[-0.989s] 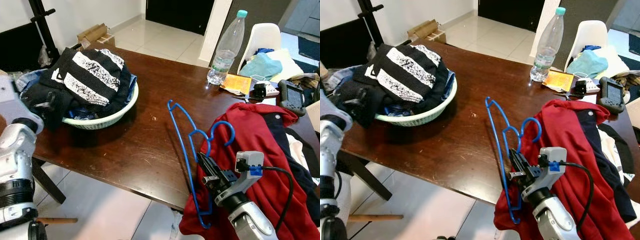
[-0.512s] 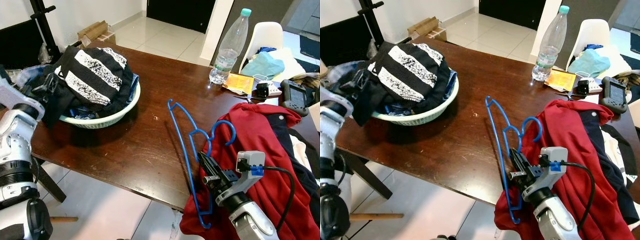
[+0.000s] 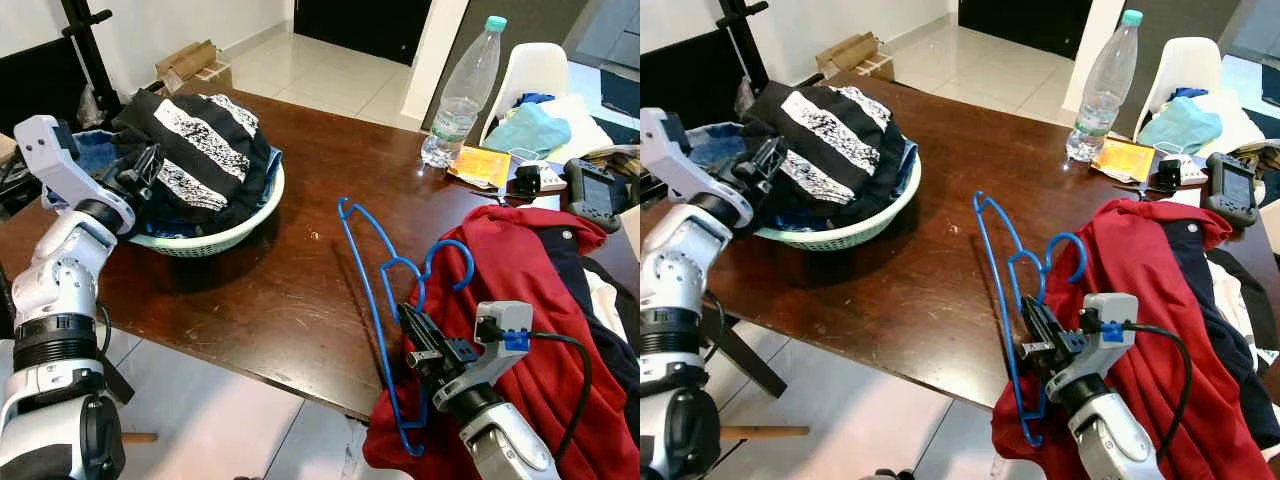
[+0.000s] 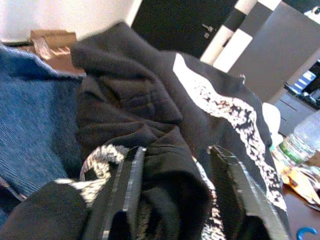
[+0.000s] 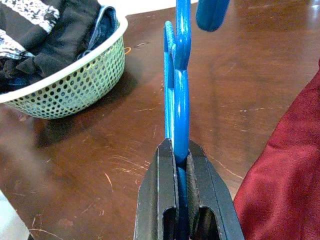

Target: Hang hanger

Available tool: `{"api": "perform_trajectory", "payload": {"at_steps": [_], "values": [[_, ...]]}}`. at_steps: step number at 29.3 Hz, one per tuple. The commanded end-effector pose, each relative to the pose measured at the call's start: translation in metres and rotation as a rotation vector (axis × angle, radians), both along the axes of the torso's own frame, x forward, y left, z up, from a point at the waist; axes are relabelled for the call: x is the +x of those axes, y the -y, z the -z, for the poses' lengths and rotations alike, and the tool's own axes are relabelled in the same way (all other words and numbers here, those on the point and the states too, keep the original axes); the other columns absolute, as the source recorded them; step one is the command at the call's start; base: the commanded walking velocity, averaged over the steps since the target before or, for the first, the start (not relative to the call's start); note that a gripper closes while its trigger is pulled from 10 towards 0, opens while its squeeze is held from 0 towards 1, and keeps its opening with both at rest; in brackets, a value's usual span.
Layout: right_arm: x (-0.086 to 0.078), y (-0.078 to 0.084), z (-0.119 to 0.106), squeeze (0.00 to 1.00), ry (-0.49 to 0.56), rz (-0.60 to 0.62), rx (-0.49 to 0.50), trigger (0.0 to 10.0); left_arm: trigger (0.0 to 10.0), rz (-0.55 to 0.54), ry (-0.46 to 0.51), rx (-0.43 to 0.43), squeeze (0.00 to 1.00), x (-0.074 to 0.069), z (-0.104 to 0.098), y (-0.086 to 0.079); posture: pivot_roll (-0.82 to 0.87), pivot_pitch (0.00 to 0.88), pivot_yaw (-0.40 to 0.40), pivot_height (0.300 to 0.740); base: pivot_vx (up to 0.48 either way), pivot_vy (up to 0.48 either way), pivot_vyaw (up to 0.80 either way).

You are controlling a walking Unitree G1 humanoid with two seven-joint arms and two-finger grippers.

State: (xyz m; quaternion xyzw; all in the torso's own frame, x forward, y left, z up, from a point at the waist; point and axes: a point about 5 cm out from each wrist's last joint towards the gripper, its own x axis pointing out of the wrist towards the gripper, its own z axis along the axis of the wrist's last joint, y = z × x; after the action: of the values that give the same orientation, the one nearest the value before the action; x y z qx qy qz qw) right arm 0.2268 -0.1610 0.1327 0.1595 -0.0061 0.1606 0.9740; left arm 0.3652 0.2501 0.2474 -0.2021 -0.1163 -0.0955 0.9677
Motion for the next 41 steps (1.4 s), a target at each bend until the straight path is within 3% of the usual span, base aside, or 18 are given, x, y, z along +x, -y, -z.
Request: {"api": "perform_trajectory", "payload": {"at_steps": [1,7,14,20,22,25,26,27,28,30,32,33,34,35,37,38,39,41], "values": [[-0.002,0.004,0.007,0.00,-0.039,0.017,-0.011,10.0,0.0,0.043,-0.055,0.000,0.00,0.001,0.014,0.010,0.06,0.181,-0.051,0.740,0.000,0.000,0.00],[-0.002,0.004,0.007,0.00,-0.041,0.021,-0.011,10.0,0.0,0.057,-0.054,0.005,0.00,0.001,0.011,0.016,0.06,0.178,-0.051,0.740,0.000,0.000,0.00],[0.000,0.005,0.008,0.00,-0.044,0.029,-0.012,10.0,0.0,0.141,-0.022,0.013,0.00,0.001,-0.010,0.033,0.06,0.172,-0.050,0.740,0.000,0.000,0.00],[0.001,0.005,0.009,0.00,-0.045,0.037,-0.011,10.0,0.0,0.258,0.097,-0.004,0.00,-0.007,-0.044,0.055,0.06,0.166,-0.048,0.740,0.000,0.000,0.00],[0.003,0.005,0.009,0.00,-0.043,0.042,-0.010,10.0,0.0,0.575,0.244,0.078,0.00,-0.035,-0.071,0.108,0.07,0.161,-0.048,0.740,0.000,0.000,0.00],[0.003,0.005,0.009,0.00,-0.043,0.042,-0.010,10.0,0.0,0.575,0.244,0.078,0.00,-0.035,-0.071,0.108,0.07,0.161,-0.048,0.740,0.000,0.000,0.00],[0.004,0.005,0.009,0.00,-0.042,0.044,-0.010,10.0,0.0,0.771,0.298,0.156,0.00,-0.056,-0.073,0.139,0.07,0.159,-0.049,0.740,0.000,0.000,0.00],[0.004,0.005,0.009,0.00,-0.042,0.044,-0.010,10.0,0.0,0.771,0.298,0.156,0.00,-0.056,-0.073,0.139,0.07,0.159,-0.049,0.740,0.000,0.000,0.00],[0.005,0.004,0.009,0.00,-0.042,0.044,-0.009,10.0,0.0,0.935,0.297,0.262,0.00,-0.073,-0.058,0.166,0.07,0.156,-0.046,0.740,0.000,0.000,0.00],[0.005,0.004,0.009,0.00,-0.042,0.044,-0.009,10.0,0.0,0.935,0.297,0.262,0.00,-0.073,-0.058,0.166,0.07,0.156,-0.046,0.740,0.000,0.000,0.00],[0.005,0.003,0.010,0.00,-0.041,0.046,-0.005,10.0,0.0,1.124,0.212,0.430,0.00,-0.093,-0.015,0.197,0.07,0.150,-0.041,0.740,0.000,0.000,0.00],[0.005,0.003,0.010,0.00,-0.041,0.046,-0.005,10.0,0.0,1.124,0.212,0.430,0.00,-0.093,-0.015,0.197,0.07,0.150,-0.041,0.740,0.000,0.000,0.00],[0.005,0.003,0.010,0.00,-0.041,0.047,-0.004,10.0,0.0,1.178,0.158,0.505,0.00,-0.099,0.008,0.206,0.07,0.150,-0.038,0.740,0.000,0.000,0.00],[0.005,0.003,0.010,0.00,-0.041,0.047,-0.004,10.0,0.0,1.178,0.158,0.505,0.00,-0.099,0.008,0.206,0.07,0.150,-0.038,0.740,0.000,0.000,0.00],[0.005,0.002,0.010,0.00,-0.041,0.048,0.000,10.0,0.0,1.283,0.046,0.640,0.00,-0.112,0.045,0.212,0.07,0.147,-0.034,0.740,0.000,0.000,0.00],[0.005,0.002,0.010,0.00,-0.041,0.048,0.000,10.0,0.0,1.283,0.046,0.640,0.00,-0.112,0.045,0.212,0.07,0.147,-0.034,0.740,0.000,0.000,0.00],[0.005,0.002,0.010,0.00,-0.042,0.050,0.003,10.0,0.0,1.334,-0.005,0.729,0.00,-0.120,0.063,0.208,0.07,0.147,-0.030,0.740,0.000,0.000,0.00],[0.005,0.002,0.010,0.00,-0.042,0.051,0.005,10.0,0.0,1.386,-0.070,0.795,0.00,-0.130,0.077,0.201,0.07,0.149,-0.029,0.740,0.000,0.000,0.00]]}}
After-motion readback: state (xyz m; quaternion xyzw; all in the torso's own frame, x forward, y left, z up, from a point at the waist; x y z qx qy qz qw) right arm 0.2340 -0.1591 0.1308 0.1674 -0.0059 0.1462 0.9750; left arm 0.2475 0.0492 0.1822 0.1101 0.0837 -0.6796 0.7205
